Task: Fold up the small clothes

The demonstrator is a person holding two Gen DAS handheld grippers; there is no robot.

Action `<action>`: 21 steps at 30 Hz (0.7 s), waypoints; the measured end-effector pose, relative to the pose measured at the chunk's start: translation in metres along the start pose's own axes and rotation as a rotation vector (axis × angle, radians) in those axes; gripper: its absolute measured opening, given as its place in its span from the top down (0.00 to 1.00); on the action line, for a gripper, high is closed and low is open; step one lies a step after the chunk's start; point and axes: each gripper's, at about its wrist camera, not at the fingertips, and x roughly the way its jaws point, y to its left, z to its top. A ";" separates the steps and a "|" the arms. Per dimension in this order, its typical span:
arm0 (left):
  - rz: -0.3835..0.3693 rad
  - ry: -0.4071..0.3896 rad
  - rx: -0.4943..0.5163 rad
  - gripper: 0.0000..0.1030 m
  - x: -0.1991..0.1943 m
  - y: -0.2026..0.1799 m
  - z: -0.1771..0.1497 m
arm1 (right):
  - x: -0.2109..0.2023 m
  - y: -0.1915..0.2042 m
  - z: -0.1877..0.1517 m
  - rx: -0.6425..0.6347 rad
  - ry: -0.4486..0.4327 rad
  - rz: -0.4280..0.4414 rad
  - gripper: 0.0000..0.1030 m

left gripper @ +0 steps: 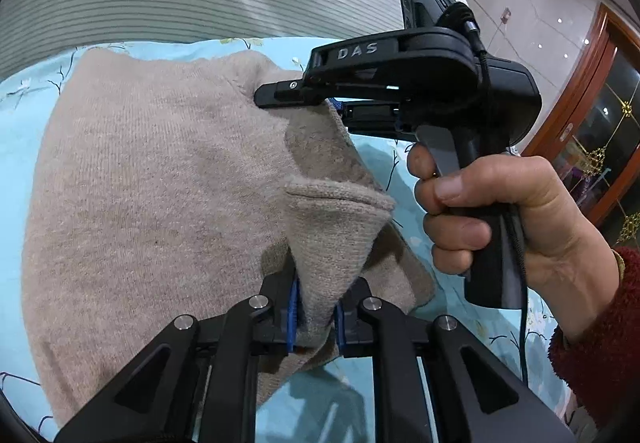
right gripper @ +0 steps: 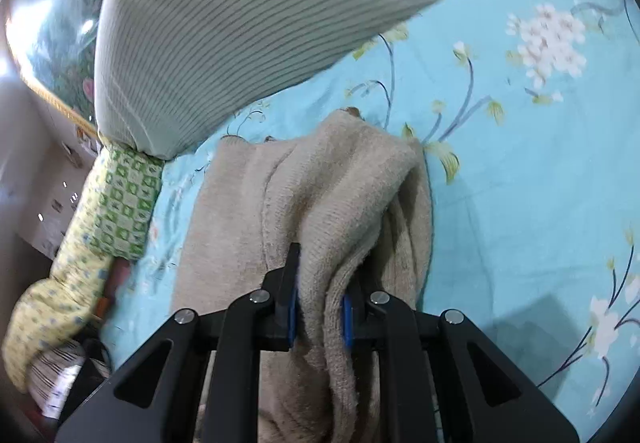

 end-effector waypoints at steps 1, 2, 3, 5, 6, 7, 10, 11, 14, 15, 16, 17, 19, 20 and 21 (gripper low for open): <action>-0.003 0.004 0.000 0.86 0.000 -0.003 -0.001 | 0.002 0.003 -0.001 -0.015 0.003 -0.022 0.83; -0.006 0.009 -0.003 0.84 -0.001 -0.004 -0.001 | 0.002 0.002 -0.001 -0.016 0.006 -0.036 0.83; -0.009 0.012 -0.007 0.84 -0.003 -0.003 -0.002 | 0.002 0.001 -0.002 -0.018 0.010 -0.049 0.83; -0.008 0.021 -0.014 0.82 0.003 -0.003 0.002 | 0.002 0.002 -0.003 -0.023 0.014 -0.077 0.80; -0.008 0.024 -0.020 0.81 0.004 -0.004 0.003 | 0.001 0.002 -0.003 -0.014 0.015 -0.082 0.79; -0.011 0.026 -0.024 0.78 0.004 -0.004 0.003 | 0.000 0.004 -0.004 -0.009 0.008 -0.084 0.77; -0.038 0.040 -0.020 0.68 0.002 -0.006 0.002 | -0.012 0.006 -0.007 -0.011 -0.023 -0.156 0.61; -0.046 0.044 -0.017 0.64 -0.002 -0.004 0.001 | -0.017 0.006 -0.008 -0.008 -0.033 -0.175 0.53; -0.088 0.050 -0.006 0.55 -0.026 -0.004 0.000 | -0.034 0.008 -0.014 0.000 -0.068 -0.169 0.36; -0.083 0.037 0.002 0.52 -0.038 0.000 -0.001 | -0.039 0.009 -0.016 0.003 -0.076 -0.160 0.34; -0.070 0.026 0.005 0.44 -0.046 0.002 -0.001 | -0.042 0.010 -0.018 0.004 -0.082 -0.147 0.28; -0.050 0.013 0.000 0.40 -0.055 0.010 0.000 | -0.045 0.011 -0.020 0.003 -0.082 -0.131 0.21; -0.027 0.000 -0.028 0.39 -0.069 0.029 0.003 | -0.043 0.011 -0.024 0.005 -0.064 -0.098 0.17; -0.009 -0.002 -0.045 0.39 -0.074 0.039 0.006 | -0.040 0.011 -0.026 0.003 -0.051 -0.093 0.17; 0.018 -0.007 -0.060 0.38 -0.078 0.050 0.009 | -0.037 0.011 -0.028 0.000 -0.034 -0.087 0.17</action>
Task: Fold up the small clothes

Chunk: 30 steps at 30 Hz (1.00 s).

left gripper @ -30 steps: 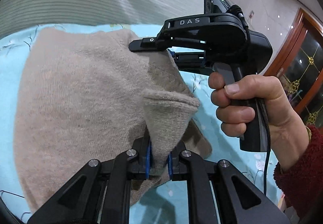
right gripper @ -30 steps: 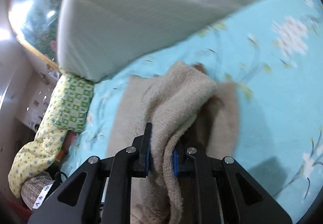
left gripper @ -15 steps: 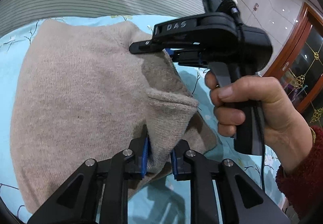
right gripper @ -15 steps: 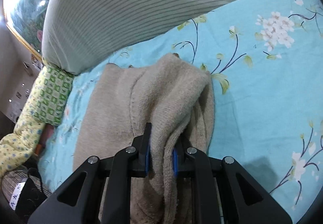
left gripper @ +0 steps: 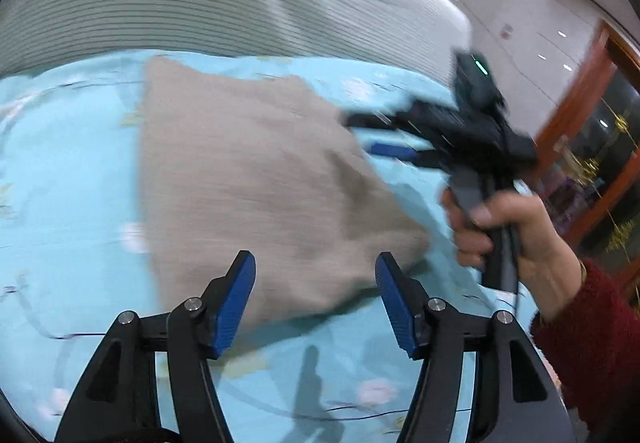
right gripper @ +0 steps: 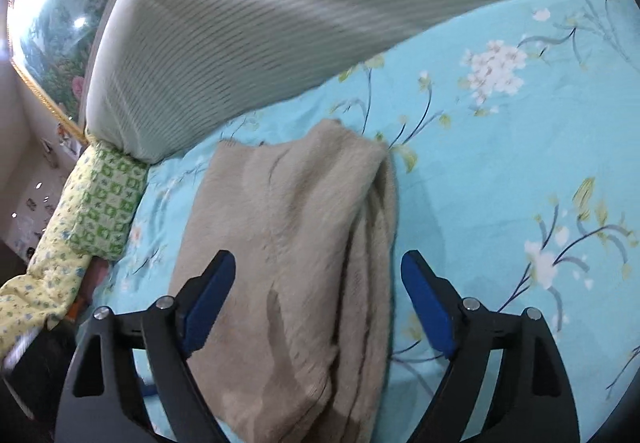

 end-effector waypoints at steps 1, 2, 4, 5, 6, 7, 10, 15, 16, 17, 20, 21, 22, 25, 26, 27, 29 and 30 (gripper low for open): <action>0.026 -0.012 -0.012 0.36 -0.004 0.012 0.004 | 0.006 0.000 -0.003 -0.012 0.029 0.007 0.17; 0.045 -0.021 -0.023 0.34 -0.007 0.024 0.005 | 0.009 -0.001 -0.005 -0.022 0.045 0.005 0.17; 0.076 -0.019 -0.067 0.32 -0.007 0.047 0.010 | 0.014 -0.004 -0.008 -0.033 0.064 0.000 0.17; 0.069 -0.009 -0.100 0.32 -0.004 0.059 0.013 | 0.017 -0.007 -0.009 -0.025 0.074 0.002 0.17; 0.059 0.001 -0.126 0.32 -0.001 0.068 0.016 | 0.019 -0.009 -0.009 -0.015 0.083 0.010 0.17; 0.049 0.013 -0.157 0.32 0.002 0.077 0.019 | 0.021 -0.012 -0.010 0.001 0.093 0.035 0.17; -0.026 0.065 -0.219 0.32 0.021 0.102 0.024 | 0.027 -0.015 -0.011 0.009 0.106 0.069 0.17; -0.130 0.120 -0.304 0.27 0.057 0.122 0.032 | 0.036 -0.025 -0.007 0.034 0.109 0.110 0.17; -0.147 0.126 -0.311 0.25 0.064 0.124 0.036 | 0.039 -0.029 -0.004 0.058 0.104 0.133 0.17; -0.152 0.131 -0.319 0.24 0.068 0.126 0.038 | 0.040 -0.031 -0.003 0.070 0.100 0.146 0.17; -0.188 0.131 -0.353 0.22 0.080 0.128 0.040 | 0.048 -0.033 0.003 0.100 0.098 0.176 0.18; -0.191 0.129 -0.360 0.22 0.085 0.127 0.042 | 0.051 -0.032 0.003 0.096 0.102 0.176 0.19; -0.189 0.126 -0.356 0.23 0.086 0.125 0.041 | 0.054 -0.029 0.003 0.083 0.112 0.170 0.28; -0.144 0.129 -0.311 0.35 0.092 0.117 0.044 | 0.069 -0.024 -0.002 0.086 0.171 0.165 0.59; -0.137 0.129 -0.303 0.40 0.091 0.114 0.044 | 0.070 -0.022 -0.003 0.082 0.167 0.152 0.63; -0.140 0.121 -0.293 0.44 0.087 0.113 0.045 | 0.068 -0.020 -0.004 0.083 0.160 0.148 0.65; -0.144 0.107 -0.280 0.50 0.082 0.109 0.047 | 0.062 -0.016 -0.006 0.121 0.141 0.177 0.69; -0.142 0.101 -0.277 0.51 0.076 0.107 0.046 | 0.058 -0.012 -0.008 0.129 0.132 0.195 0.69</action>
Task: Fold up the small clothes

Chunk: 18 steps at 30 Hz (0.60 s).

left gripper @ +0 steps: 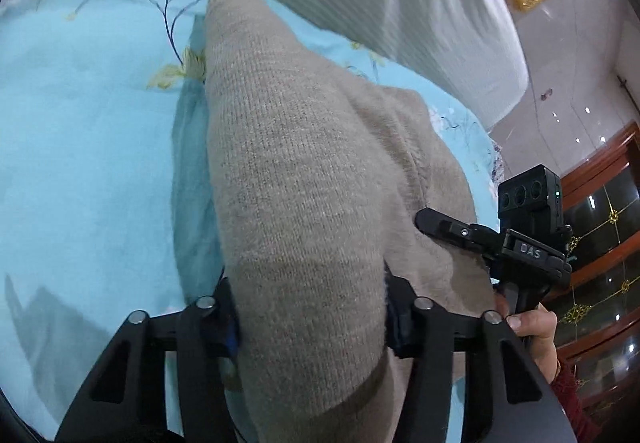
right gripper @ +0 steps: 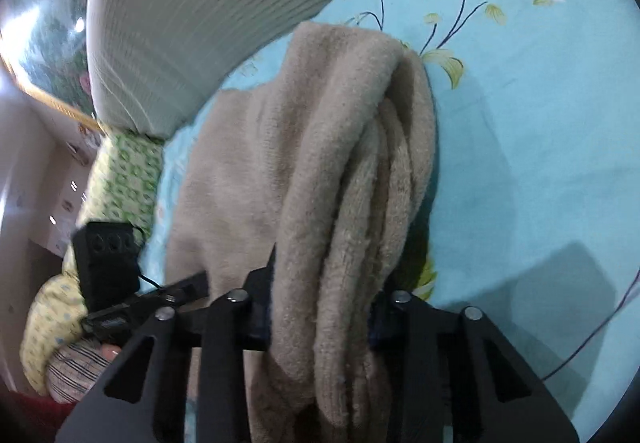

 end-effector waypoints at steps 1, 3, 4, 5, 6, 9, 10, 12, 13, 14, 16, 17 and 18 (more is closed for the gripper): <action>0.002 -0.011 0.006 0.52 -0.007 -0.003 -0.003 | -0.003 0.009 -0.004 -0.004 -0.010 0.026 0.70; -0.002 -0.046 0.024 0.52 -0.029 -0.009 -0.012 | -0.004 0.027 -0.011 -0.024 -0.010 0.041 0.70; 0.000 -0.070 0.029 0.52 -0.045 -0.011 -0.019 | -0.002 0.037 -0.016 -0.032 -0.005 0.048 0.70; -0.002 -0.087 0.028 0.52 -0.060 -0.011 -0.025 | -0.001 0.045 -0.020 -0.038 0.000 0.061 0.70; -0.008 -0.111 0.022 0.52 -0.083 -0.007 -0.034 | -0.001 0.053 -0.025 -0.045 0.004 0.079 0.70; 0.000 -0.160 0.008 0.52 -0.137 0.007 -0.061 | 0.008 0.089 -0.045 -0.079 0.029 0.161 0.70; 0.008 -0.174 -0.001 0.52 -0.157 0.015 -0.074 | 0.015 0.107 -0.055 -0.100 0.047 0.192 0.70; 0.022 -0.193 -0.039 0.52 -0.191 0.033 -0.099 | 0.029 0.132 -0.071 -0.133 0.078 0.225 0.70; 0.033 -0.198 -0.057 0.52 -0.207 0.043 -0.113 | 0.041 0.149 -0.084 -0.158 0.104 0.242 0.70; 0.047 -0.199 -0.069 0.52 -0.218 0.052 -0.125 | 0.052 0.160 -0.094 -0.176 0.121 0.250 0.70; 0.077 -0.211 -0.114 0.52 -0.236 0.073 -0.149 | 0.080 0.181 -0.116 -0.215 0.178 0.258 0.70; 0.085 -0.215 -0.138 0.52 -0.244 0.083 -0.158 | 0.092 0.186 -0.124 -0.220 0.201 0.262 0.70; 0.093 -0.221 -0.157 0.52 -0.250 0.091 -0.167 | 0.103 0.190 -0.130 -0.222 0.220 0.263 0.70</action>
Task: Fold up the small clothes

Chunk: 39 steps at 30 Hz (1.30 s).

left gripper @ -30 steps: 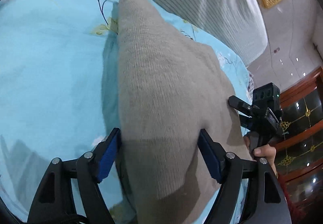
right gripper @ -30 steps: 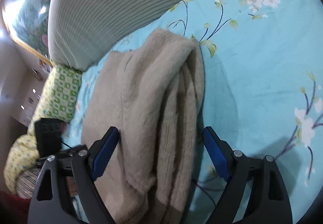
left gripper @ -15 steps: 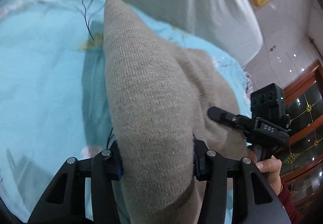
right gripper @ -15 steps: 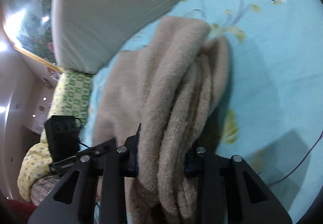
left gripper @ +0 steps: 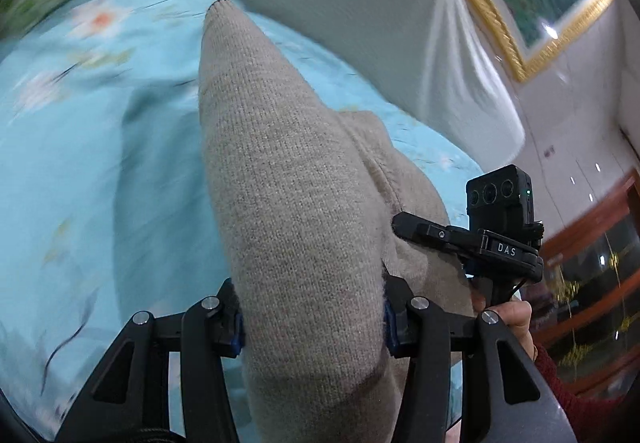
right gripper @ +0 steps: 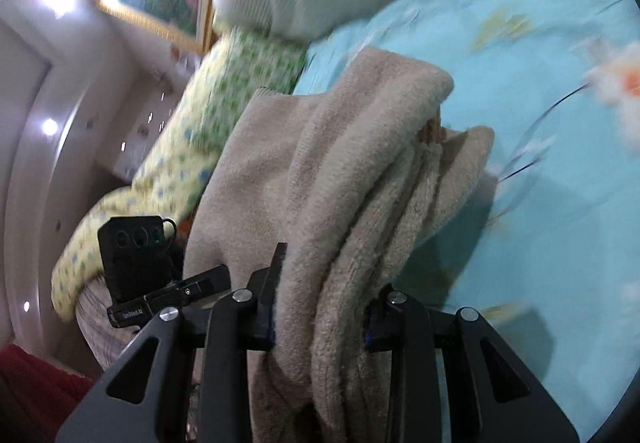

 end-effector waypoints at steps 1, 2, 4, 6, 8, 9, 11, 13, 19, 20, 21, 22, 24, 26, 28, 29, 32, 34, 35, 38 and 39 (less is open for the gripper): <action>0.009 -0.007 -0.015 0.52 -0.005 0.011 -0.007 | 0.018 0.002 -0.003 0.001 0.024 0.002 0.70; 0.016 -0.009 -0.026 0.51 -0.006 0.018 -0.011 | 0.028 0.003 -0.004 0.000 0.037 0.002 0.70; 0.033 0.004 -0.049 0.51 0.000 0.033 -0.022 | 0.047 0.005 -0.008 -0.008 0.067 -0.016 0.70; 0.032 0.018 -0.070 0.49 0.007 0.049 -0.030 | 0.055 0.003 -0.012 -0.010 0.078 -0.052 0.70; 0.022 0.023 -0.095 0.45 0.014 0.062 -0.037 | 0.056 0.000 -0.016 -0.015 0.074 -0.099 0.66; 0.011 0.015 -0.109 0.44 0.017 0.065 -0.039 | 0.057 -0.002 -0.018 -0.017 0.075 -0.121 0.64; 0.001 0.007 -0.129 0.41 0.018 0.068 -0.044 | 0.058 -0.003 -0.023 -0.028 0.069 -0.206 0.47; 0.022 0.001 -0.126 0.40 0.017 0.064 -0.045 | 0.047 -0.006 -0.025 -0.027 0.056 -0.233 0.42; 0.090 -0.017 -0.092 0.39 -0.006 0.052 -0.052 | 0.020 0.006 -0.024 -0.017 -0.025 -0.284 0.41; 0.096 -0.020 -0.093 0.39 -0.009 0.053 -0.056 | 0.017 0.009 -0.022 -0.018 -0.046 -0.293 0.41; 0.102 -0.029 -0.101 0.39 -0.011 0.055 -0.055 | 0.012 0.013 -0.019 -0.021 -0.073 -0.301 0.41; 0.109 -0.038 -0.105 0.39 -0.013 0.054 -0.050 | 0.008 0.017 -0.016 -0.028 -0.104 -0.306 0.41; 0.130 -0.063 -0.103 0.39 -0.017 0.054 -0.042 | 0.003 0.022 -0.011 -0.048 -0.148 -0.326 0.41; 0.142 -0.088 -0.107 0.38 -0.018 0.054 -0.034 | 0.010 0.025 -0.003 -0.069 -0.148 -0.326 0.41; 0.170 -0.112 -0.109 0.38 -0.016 0.055 -0.024 | 0.022 0.028 0.002 -0.095 -0.139 -0.309 0.42; 0.191 -0.118 -0.103 0.36 -0.013 0.055 -0.019 | 0.029 0.028 0.004 -0.103 -0.122 -0.317 0.47; 0.225 -0.113 -0.117 0.43 -0.005 0.060 -0.010 | 0.054 0.019 0.011 -0.075 -0.051 -0.343 0.85; 0.237 -0.129 -0.110 0.48 -0.008 0.057 -0.011 | 0.054 0.021 0.017 -0.077 -0.077 -0.319 0.87; 0.252 -0.137 -0.099 0.50 -0.010 0.056 -0.012 | 0.049 0.029 0.021 -0.109 -0.109 -0.305 0.88; 0.304 -0.130 -0.083 0.50 -0.005 0.055 -0.017 | 0.046 0.043 0.028 -0.185 -0.141 -0.328 0.88; 0.320 -0.117 -0.085 0.50 0.000 0.055 -0.018 | 0.052 0.040 0.030 -0.196 -0.116 -0.364 0.88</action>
